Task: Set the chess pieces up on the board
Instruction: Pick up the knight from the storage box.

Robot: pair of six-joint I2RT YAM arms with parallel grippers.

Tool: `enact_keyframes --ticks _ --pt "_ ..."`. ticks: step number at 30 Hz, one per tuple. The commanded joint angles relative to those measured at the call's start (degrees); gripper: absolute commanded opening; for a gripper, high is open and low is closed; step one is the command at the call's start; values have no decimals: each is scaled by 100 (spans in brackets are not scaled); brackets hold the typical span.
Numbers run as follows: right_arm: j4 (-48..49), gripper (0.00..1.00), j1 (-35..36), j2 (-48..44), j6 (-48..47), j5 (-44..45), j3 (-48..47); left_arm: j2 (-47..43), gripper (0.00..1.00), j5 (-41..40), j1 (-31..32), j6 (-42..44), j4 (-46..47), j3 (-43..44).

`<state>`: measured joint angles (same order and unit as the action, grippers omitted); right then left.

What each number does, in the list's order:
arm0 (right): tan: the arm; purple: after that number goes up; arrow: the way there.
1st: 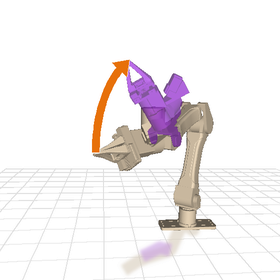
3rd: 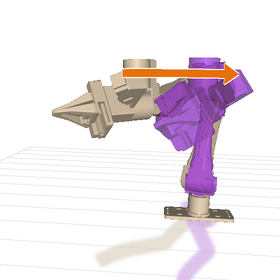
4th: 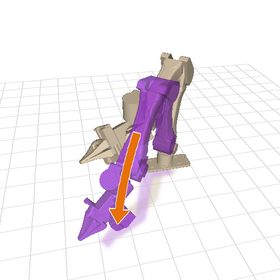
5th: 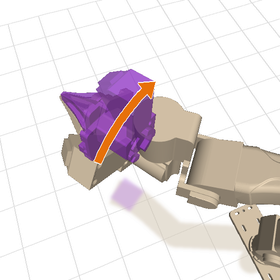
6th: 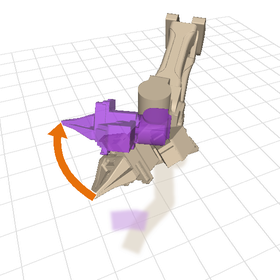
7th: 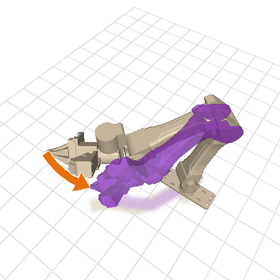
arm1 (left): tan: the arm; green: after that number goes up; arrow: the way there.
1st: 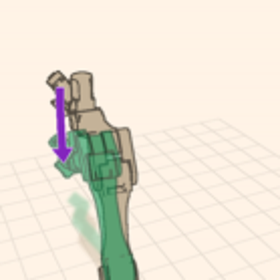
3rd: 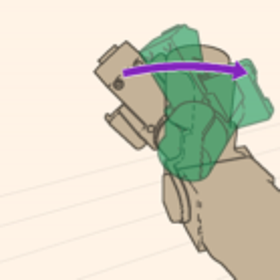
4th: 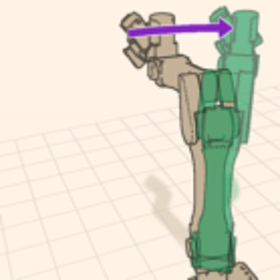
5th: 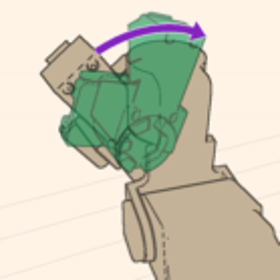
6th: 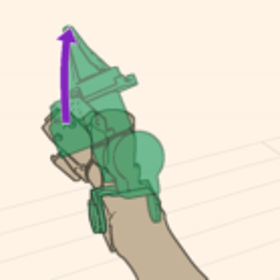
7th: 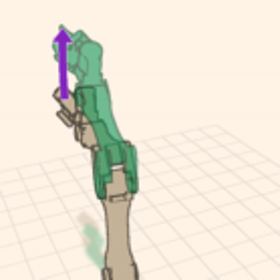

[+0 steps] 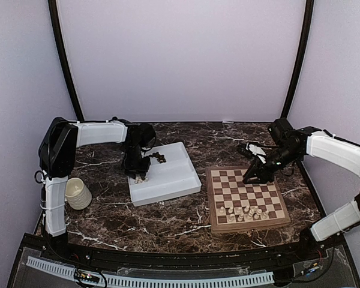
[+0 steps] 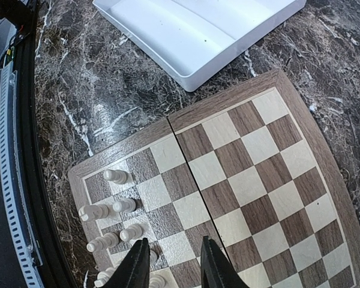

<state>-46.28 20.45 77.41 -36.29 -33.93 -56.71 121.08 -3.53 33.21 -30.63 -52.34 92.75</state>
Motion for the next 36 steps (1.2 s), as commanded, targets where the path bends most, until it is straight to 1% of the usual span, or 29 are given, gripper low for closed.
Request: enact_keyframes --ticks 1,4,6,13,17,19,21,23,28,34,36 --pt "72 30 65 47 26 -72 -196 -8 40 167 -17 67 9 -41" --pt "58 30 70 33 34 -63 -196 -28 48 147 -18 -9 -137 -20" --pt "68 30 73 30 43 -61 -187 -54 50 188 -21 -67 -263 -28" --pt "78 30 89 53 52 -85 -207 -234 50 420 -12 -115 -313 -397" --pt "78 30 122 106 69 -88 -282 -179 42 653 -8 -9 -89 -519" --pt "72 30 141 117 73 -85 -308 -137 30 681 -7 60 -12 -494" --pt "60 30 148 112 87 -68 -314 -117 24 676 -8 140 42 -417" --pt "55 30 153 106 87 -40 -307 -124 21 616 -8 235 -15 -286" --pt "22 30 161 123 92 -22 -368 -257 19 465 0 501 -212 56" --pt "-3 30 185 272 96 -136 -591 -711 20 665 -4 803 -93 75" --pt "-19 30 219 362 96 -186 -688 -728 20 686 -4 905 -91 63"
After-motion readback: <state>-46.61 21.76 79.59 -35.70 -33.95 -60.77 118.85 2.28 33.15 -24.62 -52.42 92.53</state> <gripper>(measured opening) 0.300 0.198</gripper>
